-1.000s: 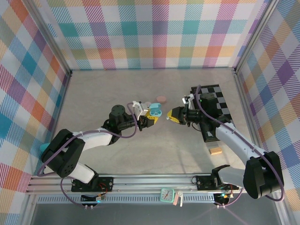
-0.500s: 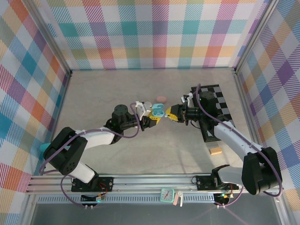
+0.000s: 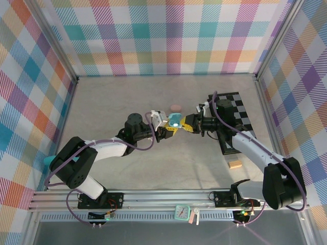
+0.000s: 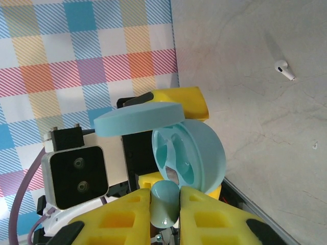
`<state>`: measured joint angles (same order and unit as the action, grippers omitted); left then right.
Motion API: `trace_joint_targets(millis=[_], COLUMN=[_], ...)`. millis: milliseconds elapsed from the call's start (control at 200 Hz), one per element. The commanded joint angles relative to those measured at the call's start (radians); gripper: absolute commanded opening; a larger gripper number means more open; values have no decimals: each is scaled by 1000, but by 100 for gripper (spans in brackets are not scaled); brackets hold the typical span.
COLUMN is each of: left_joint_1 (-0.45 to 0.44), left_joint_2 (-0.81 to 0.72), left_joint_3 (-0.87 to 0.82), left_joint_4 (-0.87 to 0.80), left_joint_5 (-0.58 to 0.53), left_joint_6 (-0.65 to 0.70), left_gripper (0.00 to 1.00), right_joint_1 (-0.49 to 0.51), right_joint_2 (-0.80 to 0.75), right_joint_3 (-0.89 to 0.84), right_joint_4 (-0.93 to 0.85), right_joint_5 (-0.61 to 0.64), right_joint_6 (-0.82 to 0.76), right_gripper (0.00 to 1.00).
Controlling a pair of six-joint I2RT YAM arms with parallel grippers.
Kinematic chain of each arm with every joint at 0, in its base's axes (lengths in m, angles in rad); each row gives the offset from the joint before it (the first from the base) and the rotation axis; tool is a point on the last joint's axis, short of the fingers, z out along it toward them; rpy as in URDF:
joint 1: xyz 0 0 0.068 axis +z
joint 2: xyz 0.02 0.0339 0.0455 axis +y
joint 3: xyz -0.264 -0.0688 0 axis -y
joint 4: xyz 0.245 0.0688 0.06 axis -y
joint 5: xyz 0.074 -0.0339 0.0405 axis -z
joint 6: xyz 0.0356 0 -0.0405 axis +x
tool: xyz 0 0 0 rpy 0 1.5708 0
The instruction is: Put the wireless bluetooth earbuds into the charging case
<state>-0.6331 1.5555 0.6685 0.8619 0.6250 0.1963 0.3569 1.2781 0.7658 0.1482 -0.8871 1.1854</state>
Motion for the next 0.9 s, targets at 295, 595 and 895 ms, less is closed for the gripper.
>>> trace_joint_targets(millis=[295, 595, 895], left_joint_1=[-43, -63, -69], left_joint_2=[17, 19, 14], left_joint_3=[49, 63, 73], left_joint_4=[-23, -44, -57], left_joint_5=[-20, -37, -43], left_joint_6=[59, 75, 77], left_gripper=[27, 27, 27], right_joint_1=[49, 68, 77], right_joint_2=[35, 44, 35], right_joint_3=[85, 109, 125], right_joint_4=[-31, -122, -233], right_joint_5=[24, 79, 154], right_joint_6=[-78, -138, -205], right_gripper=[18, 18, 25])
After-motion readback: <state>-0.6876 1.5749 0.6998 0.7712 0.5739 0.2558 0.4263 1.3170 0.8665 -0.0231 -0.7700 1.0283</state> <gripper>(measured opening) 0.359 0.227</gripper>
